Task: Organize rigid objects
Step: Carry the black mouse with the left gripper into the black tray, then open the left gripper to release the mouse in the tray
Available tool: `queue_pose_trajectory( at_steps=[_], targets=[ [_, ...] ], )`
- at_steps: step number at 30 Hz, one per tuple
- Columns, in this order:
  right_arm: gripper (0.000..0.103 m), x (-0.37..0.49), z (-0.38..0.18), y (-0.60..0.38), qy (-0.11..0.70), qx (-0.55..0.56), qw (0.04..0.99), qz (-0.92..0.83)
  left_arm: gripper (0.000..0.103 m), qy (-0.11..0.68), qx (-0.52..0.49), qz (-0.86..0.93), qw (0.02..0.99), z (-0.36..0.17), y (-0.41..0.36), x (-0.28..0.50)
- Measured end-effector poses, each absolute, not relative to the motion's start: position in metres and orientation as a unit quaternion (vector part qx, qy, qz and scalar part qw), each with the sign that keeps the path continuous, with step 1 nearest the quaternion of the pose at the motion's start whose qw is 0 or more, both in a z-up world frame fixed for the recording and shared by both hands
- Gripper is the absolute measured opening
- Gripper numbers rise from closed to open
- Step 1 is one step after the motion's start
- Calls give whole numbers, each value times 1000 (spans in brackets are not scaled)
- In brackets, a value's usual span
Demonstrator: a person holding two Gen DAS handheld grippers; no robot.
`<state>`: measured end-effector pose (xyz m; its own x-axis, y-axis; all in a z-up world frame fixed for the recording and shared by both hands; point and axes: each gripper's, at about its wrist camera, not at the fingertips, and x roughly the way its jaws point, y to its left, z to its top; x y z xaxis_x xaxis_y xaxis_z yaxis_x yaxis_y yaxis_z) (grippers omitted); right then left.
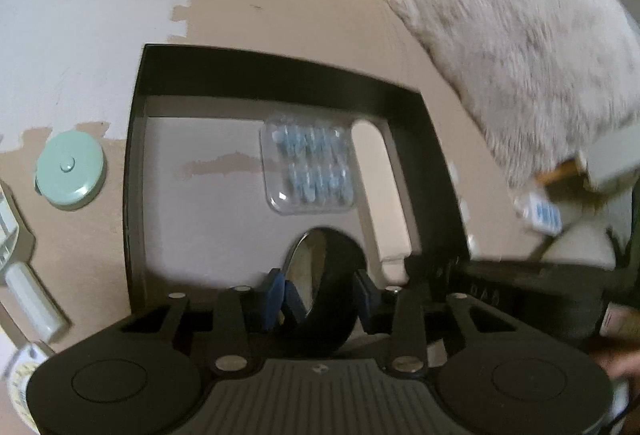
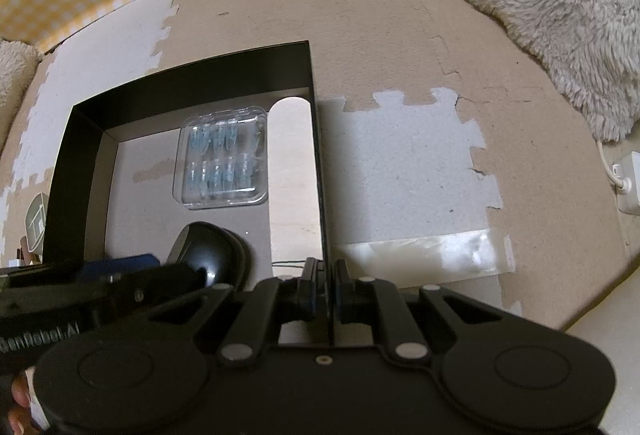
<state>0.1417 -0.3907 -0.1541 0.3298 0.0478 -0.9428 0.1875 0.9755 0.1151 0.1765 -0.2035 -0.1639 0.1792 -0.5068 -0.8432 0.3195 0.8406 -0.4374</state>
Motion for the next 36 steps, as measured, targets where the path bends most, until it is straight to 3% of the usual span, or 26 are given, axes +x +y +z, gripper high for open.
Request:
queue_pose_trajectory(
  at_steps=[5, 9, 33, 36],
  targets=[
    [10, 142, -154, -390, 578, 99, 809, -43, 38, 581, -47, -293, 757, -167, -210, 173],
    [10, 142, -154, -390, 578, 98, 809, -43, 31, 572, -59, -298, 762, -169, -215, 172],
    [10, 142, -154, -389, 577, 100, 809, -43, 29, 547, -62, -294, 782, -166, -223, 170],
    [10, 142, -154, -390, 577, 99, 809, -43, 33, 535, -47, -301, 788, -159, -223, 167]
  ],
)
